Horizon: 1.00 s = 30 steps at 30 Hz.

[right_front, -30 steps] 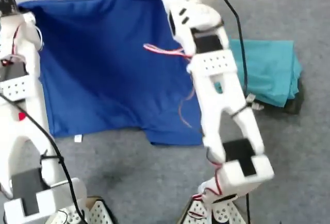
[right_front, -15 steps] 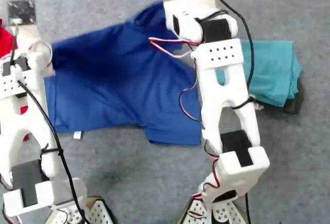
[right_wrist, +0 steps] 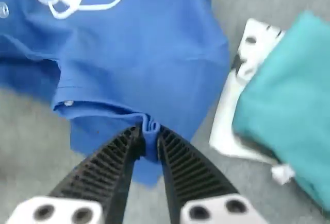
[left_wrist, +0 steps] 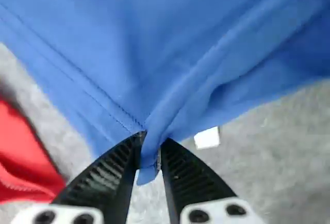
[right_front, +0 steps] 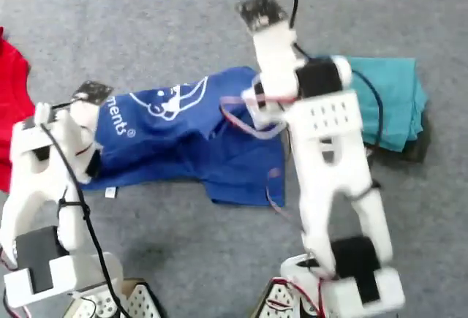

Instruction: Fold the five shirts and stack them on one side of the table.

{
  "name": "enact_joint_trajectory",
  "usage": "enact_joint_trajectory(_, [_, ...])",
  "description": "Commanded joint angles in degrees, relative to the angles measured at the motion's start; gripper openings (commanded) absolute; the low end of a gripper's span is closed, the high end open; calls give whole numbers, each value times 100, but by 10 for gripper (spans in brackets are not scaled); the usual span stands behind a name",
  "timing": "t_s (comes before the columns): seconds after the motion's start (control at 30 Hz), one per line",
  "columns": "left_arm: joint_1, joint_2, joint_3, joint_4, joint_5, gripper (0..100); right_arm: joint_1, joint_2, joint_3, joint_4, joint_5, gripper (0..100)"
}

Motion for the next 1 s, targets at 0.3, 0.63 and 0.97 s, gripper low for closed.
enact_joint_trajectory(0.3, [-646,-26,189,-18,-466,29,721,-3064,4620,-1134,765,14])
enact_joint_trajectory(0.63, [-637,-26,40,-615,132,33,712,-3240,5411,-1204,1134,14])
enact_joint_trajectory(0.97, [-708,-79,-189,-158,123,204,765,-3275,5938,-1697,1424,149])
